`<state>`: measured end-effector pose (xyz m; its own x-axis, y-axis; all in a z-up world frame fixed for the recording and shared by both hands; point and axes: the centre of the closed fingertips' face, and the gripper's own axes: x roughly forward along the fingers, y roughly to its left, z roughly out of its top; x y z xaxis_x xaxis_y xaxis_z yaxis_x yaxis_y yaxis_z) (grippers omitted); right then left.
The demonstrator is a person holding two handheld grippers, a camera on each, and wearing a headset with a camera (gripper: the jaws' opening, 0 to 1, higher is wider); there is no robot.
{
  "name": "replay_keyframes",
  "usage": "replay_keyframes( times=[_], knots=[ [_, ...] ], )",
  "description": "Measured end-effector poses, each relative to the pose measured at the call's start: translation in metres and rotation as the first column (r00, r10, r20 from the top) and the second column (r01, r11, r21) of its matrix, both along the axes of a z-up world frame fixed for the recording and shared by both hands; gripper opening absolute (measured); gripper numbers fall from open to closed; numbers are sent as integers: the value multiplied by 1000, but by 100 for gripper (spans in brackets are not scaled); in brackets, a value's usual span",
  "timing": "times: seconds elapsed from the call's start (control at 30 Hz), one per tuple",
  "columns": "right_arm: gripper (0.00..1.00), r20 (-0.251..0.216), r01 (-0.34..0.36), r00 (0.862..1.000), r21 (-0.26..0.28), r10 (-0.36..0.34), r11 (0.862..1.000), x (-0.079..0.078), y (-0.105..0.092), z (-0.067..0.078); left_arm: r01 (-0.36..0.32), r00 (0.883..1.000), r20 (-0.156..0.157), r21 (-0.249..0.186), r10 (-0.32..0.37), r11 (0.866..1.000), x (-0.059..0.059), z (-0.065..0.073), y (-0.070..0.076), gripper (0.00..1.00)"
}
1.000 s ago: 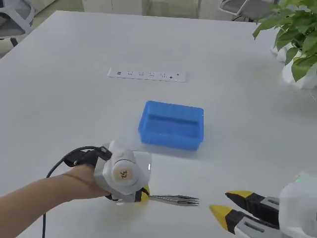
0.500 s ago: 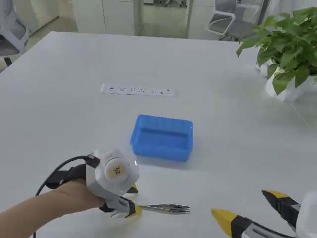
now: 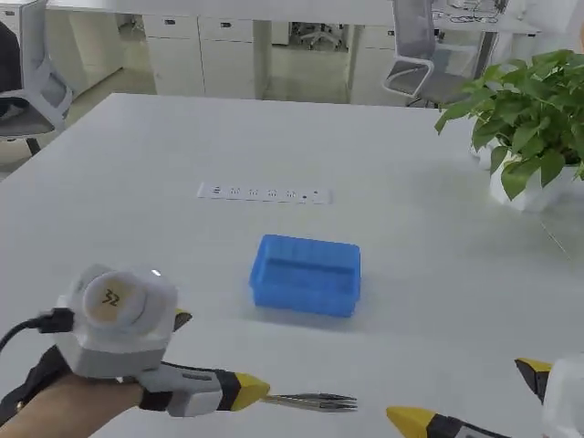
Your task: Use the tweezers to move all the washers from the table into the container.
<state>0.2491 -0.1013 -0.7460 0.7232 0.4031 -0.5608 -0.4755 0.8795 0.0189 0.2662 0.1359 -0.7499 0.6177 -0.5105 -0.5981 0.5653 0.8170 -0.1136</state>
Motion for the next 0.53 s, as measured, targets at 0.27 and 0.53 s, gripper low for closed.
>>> replay_keyframes(
  times=[0.27, 0.53],
  knots=[
    [99, 26, 2, 1000, 22, -3, 1000, -3, -1, 9, -223, 962, 162, -1, 221, 975, -20, 25, 37, 99],
    [99, 6, 28, 1000, 66, -29, 997, -1, -6, 7, -279, 940, 207, 2, 273, 960, -30, 28, 42, 99]
  ],
)
